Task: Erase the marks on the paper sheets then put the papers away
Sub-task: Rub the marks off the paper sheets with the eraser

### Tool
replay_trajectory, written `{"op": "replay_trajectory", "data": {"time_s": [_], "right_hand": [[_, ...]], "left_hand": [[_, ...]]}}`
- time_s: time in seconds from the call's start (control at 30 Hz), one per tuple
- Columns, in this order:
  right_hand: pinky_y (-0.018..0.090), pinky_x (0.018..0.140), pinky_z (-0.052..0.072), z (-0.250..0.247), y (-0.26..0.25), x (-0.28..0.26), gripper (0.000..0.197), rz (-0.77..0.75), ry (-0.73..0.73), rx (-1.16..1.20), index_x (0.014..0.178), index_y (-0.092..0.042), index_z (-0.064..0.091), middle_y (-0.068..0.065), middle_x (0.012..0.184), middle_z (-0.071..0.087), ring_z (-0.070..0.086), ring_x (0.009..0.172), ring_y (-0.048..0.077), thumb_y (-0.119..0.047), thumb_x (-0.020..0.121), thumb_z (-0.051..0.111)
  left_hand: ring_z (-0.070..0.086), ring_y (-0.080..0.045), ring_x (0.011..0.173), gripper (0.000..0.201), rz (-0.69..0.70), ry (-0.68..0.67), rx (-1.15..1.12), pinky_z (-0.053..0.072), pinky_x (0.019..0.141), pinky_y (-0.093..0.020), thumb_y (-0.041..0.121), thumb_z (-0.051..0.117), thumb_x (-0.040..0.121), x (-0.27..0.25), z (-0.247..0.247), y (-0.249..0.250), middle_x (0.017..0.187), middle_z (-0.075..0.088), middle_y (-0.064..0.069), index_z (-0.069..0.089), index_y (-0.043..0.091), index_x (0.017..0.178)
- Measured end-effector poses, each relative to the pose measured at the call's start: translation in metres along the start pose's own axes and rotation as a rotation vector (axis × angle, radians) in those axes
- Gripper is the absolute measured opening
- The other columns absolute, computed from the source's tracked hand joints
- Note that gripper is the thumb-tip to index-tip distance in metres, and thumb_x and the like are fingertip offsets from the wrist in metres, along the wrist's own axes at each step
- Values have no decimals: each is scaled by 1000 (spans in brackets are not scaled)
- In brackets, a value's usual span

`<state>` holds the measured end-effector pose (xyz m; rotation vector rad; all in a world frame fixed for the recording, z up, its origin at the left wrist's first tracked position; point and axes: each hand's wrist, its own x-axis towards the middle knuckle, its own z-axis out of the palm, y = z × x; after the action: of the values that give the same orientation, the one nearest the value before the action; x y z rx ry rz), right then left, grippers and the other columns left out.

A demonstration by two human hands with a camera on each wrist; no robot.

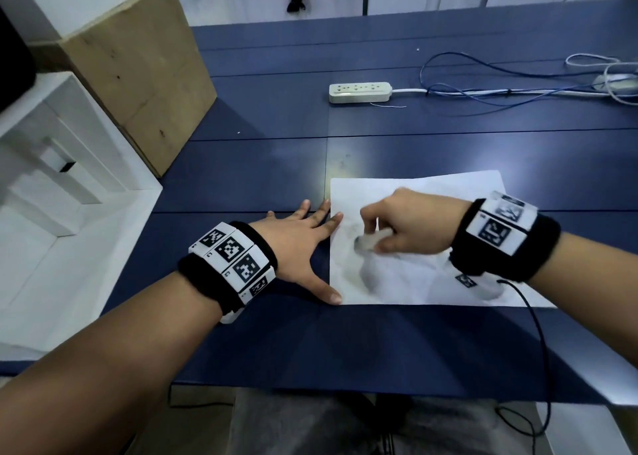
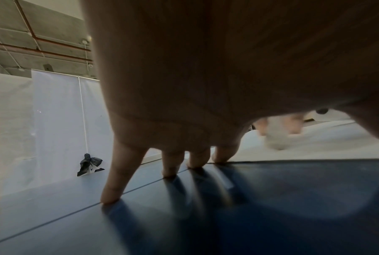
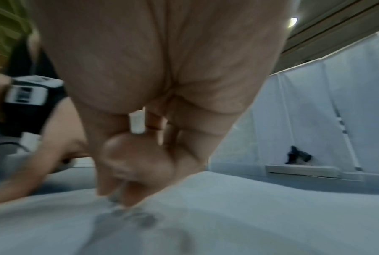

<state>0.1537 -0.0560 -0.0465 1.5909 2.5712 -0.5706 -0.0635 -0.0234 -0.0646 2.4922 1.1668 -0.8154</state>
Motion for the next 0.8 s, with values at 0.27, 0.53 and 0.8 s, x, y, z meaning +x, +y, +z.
{"op": "replay_trajectory", "data": {"time_s": [0.27, 0.53, 0.8], "right_hand": [[19, 59, 37, 3, -9, -3, 17, -37, -91, 40, 95, -27, 63, -13, 62, 51, 50, 62, 0, -33, 82, 73], [13, 54, 36, 9, -15, -15, 17, -127, -214, 89, 92, -24, 64, -10, 59, 51, 50, 58, -1, -28, 80, 76], [29, 70, 41, -2, 4, 6, 21, 67, 43, -19, 102, -25, 61, -14, 70, 50, 56, 79, 17, -35, 86, 69]], "left_hand": [[-22, -21, 148, 141, -6, -18, -4, 10, 112, -72, 96, 54, 50, -1, -1, 0, 157, -32, 12, -23, 36, 151], [-22, -21, 148, 141, -11, -20, -6, 10, 112, -71, 96, 55, 50, -1, -3, 1, 157, -32, 12, -24, 36, 150], [-23, -21, 148, 141, -11, -34, -13, 11, 111, -72, 94, 57, 51, -1, -4, 3, 157, -32, 12, -22, 35, 151]]}}
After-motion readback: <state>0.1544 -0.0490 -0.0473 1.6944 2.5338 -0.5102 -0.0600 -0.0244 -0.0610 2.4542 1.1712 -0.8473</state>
